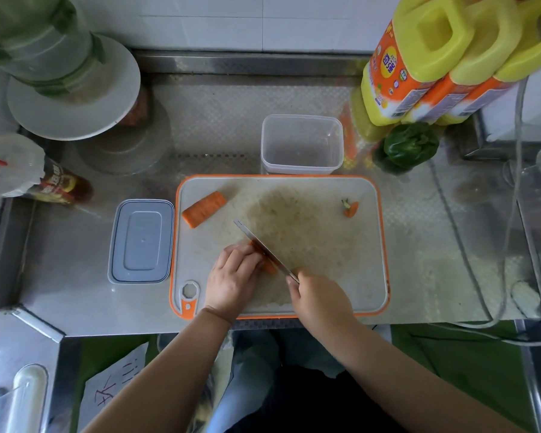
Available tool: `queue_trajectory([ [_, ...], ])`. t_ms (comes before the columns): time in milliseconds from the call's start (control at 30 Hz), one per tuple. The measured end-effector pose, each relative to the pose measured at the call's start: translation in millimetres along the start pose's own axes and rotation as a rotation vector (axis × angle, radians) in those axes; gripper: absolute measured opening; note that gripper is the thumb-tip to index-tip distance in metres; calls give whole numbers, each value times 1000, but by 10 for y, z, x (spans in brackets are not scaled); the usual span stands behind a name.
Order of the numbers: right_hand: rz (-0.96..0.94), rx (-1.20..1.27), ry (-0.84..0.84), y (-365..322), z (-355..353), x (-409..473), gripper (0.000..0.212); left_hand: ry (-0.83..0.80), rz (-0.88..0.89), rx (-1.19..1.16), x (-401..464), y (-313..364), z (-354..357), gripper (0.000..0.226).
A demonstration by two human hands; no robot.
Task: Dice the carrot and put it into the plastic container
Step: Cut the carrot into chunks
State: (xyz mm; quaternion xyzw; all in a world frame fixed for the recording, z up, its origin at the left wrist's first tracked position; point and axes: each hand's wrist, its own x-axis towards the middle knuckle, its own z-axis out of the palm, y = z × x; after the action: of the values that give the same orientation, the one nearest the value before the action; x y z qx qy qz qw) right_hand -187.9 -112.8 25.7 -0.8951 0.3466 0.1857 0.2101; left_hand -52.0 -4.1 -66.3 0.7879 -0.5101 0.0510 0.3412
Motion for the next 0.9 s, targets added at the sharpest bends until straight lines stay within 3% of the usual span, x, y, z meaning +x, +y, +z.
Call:
queue_trajectory([
  [67,-29,33,81,-21,-15,-34,27,-18,-4,2,-4,-8,2,11],
  [267,-35,-14,-44,-30,-75,-63,38,-13,-18,-14,19,-3,1,17],
  [467,17,42,-90,-89,-148,-16,33,-49,-18,-8,0,-34,22,6],
  [667,35,38,-109,-165,-177,57,22,-71,-22,-22,6,-40,24,8],
  [900,74,137,-201,-195,-273,202,25,-72,-29,-27,4,-41,33,18],
])
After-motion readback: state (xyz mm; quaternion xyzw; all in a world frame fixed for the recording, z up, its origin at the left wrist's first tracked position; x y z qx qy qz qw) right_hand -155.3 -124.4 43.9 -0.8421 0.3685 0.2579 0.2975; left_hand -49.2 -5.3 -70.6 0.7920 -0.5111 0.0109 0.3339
